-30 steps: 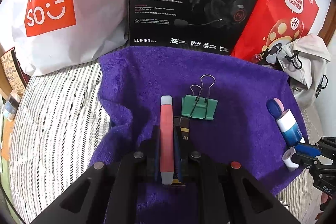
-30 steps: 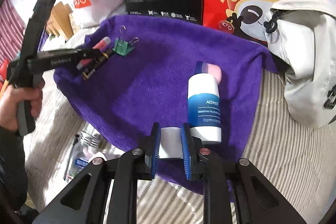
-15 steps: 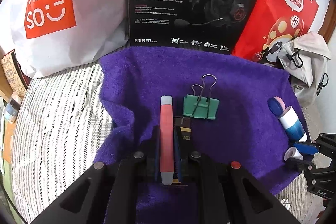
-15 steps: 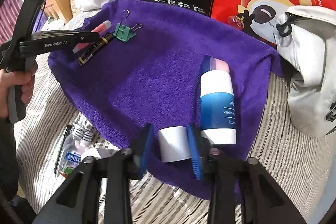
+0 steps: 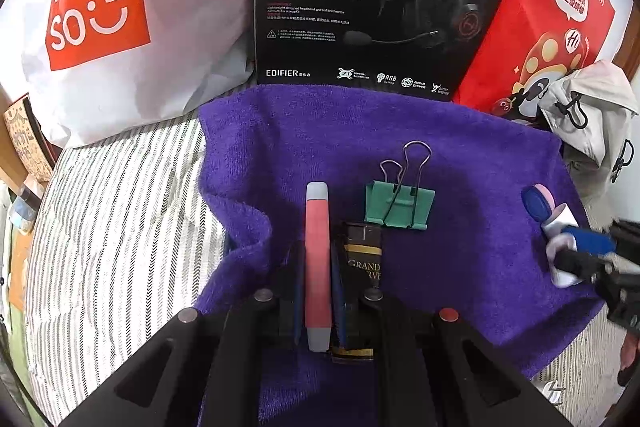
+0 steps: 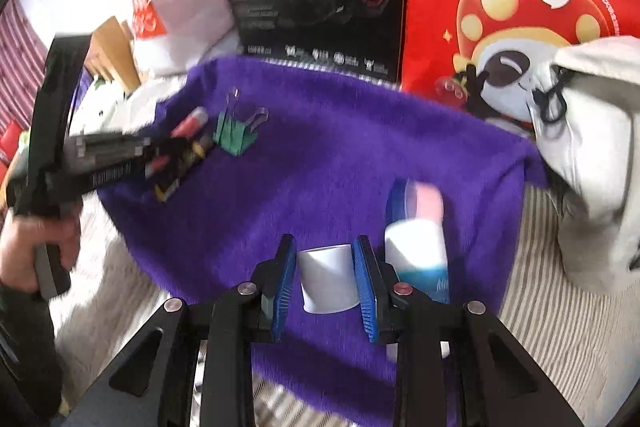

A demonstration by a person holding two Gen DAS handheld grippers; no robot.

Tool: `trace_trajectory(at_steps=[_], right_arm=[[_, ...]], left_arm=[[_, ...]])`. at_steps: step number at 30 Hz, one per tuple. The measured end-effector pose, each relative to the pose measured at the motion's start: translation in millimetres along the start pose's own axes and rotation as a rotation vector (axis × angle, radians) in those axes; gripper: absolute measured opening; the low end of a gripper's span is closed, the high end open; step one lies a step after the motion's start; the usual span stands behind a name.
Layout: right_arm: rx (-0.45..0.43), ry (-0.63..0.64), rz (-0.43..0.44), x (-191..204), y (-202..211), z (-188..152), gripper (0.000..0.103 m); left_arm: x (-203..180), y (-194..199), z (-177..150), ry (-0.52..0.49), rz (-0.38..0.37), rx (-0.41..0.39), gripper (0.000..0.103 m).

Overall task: Organize rigid objects
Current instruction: 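Lower the pink marker with the left tool while the right tool lowers the tape roll onto the towel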

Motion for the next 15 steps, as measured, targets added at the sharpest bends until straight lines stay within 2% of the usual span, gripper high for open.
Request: trace_trajectory(at_steps=[9, 15], right_arm=[[-0.068, -0.059, 0.013, -8, -12, 35, 0.029], [-0.049, -0.046, 0.017, -5, -31, 45, 0.029]], left_arm=[[4, -3, 14, 0.024, 0.005, -0.01, 0.012], [5, -13, 14, 0.02, 0.004, 0.007, 0.012]])
Point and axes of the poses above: each gripper's, at about its wrist camera, not at the fingertips, and y roughly against the way its jaws point, x to its left, z to its top, the point moved 7 cm from there along -y, roughly the way its jaws point, and after that the axes turned 5 degrees about z, right-handed, at the moved point
